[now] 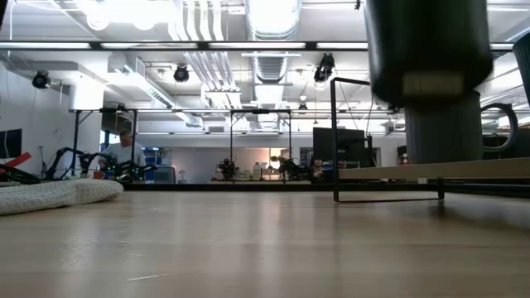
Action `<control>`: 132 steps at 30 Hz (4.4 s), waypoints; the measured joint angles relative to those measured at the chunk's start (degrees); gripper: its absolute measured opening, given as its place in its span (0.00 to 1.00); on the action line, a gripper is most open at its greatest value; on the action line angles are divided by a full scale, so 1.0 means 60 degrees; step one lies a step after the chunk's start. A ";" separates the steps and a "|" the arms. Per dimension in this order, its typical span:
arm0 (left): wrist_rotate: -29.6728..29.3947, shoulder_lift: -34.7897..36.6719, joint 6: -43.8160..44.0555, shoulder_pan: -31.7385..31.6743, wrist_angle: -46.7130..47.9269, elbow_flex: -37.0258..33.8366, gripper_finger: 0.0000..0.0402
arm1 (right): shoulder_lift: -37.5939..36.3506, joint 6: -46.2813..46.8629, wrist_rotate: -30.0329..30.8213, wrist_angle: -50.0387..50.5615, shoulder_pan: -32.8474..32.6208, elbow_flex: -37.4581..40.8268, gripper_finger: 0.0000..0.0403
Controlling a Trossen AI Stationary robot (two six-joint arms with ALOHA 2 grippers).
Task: Stack small to large cups/mugs on shelf
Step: Put the black cup on the shelf
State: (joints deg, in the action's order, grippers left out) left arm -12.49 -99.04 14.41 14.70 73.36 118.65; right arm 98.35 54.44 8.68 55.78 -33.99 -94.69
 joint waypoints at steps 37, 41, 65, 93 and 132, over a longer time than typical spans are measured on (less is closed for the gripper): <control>0.0010 0.0000 0.0042 0.0015 -0.0182 0.0000 0.16 | -0.0005 0.7225 -0.0996 0.5072 -0.3119 -0.1806 0.02; 0.0018 0.0013 0.0040 0.0018 -0.0219 0.0000 0.16 | -0.0004 0.7420 -0.0974 0.5036 -0.3101 -0.1119 0.02; 0.0029 0.0033 -0.0040 0.0022 -0.0215 0.0000 0.16 | -0.0026 0.8345 -0.0706 0.3633 -0.3111 0.0509 0.02; 0.0032 0.0033 -0.0050 0.0018 -0.0215 0.0000 0.16 | 0.0015 0.8529 -0.1518 0.3591 -0.3231 0.0538 0.14; 0.0029 0.0033 0.0033 0.0018 -0.0223 0.0000 0.16 | -0.0003 0.9570 -0.0934 0.3122 -0.3957 0.0552 0.13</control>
State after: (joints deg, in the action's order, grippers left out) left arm -12.31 -98.85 14.61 14.81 72.03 118.65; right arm 98.33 111.85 3.07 74.52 -57.74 -91.37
